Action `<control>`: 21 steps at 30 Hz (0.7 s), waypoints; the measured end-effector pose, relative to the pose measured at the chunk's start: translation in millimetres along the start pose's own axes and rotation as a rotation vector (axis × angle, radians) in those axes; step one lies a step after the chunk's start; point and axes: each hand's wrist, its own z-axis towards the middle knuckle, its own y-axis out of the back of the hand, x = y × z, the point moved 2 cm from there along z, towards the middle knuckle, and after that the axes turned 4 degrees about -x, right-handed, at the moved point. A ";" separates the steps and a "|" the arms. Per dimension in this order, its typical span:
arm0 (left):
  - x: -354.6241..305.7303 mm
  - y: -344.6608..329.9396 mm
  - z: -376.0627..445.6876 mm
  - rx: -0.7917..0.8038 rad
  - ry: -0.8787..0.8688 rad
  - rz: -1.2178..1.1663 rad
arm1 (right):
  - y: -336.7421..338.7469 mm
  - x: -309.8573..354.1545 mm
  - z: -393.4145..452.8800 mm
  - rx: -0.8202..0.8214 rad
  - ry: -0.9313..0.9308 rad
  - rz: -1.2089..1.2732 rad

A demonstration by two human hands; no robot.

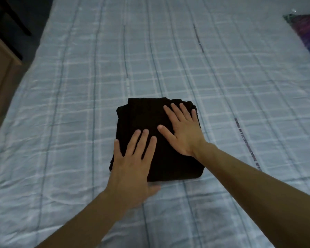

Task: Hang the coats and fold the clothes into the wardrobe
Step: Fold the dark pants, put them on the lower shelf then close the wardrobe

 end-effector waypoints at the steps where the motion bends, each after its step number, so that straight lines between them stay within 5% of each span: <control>1: 3.4 -5.6 -1.4 0.042 -0.004 0.046 | 1.1 3.7 -7.9 -0.036 0.024 -0.024; 7: 9.8 -12.6 2.6 0.002 0.005 0.013 | -0.6 2.7 -100.5 -0.054 0.231 -0.023; 15: 19.2 -27.4 -10.2 -0.295 -0.200 0.081 | -21.5 -10.3 -98.5 -0.106 0.159 -0.202; 21: 17.0 -32.1 -0.2 -0.201 -0.130 0.048 | -36.7 -13.4 -94.6 -0.111 0.098 -0.160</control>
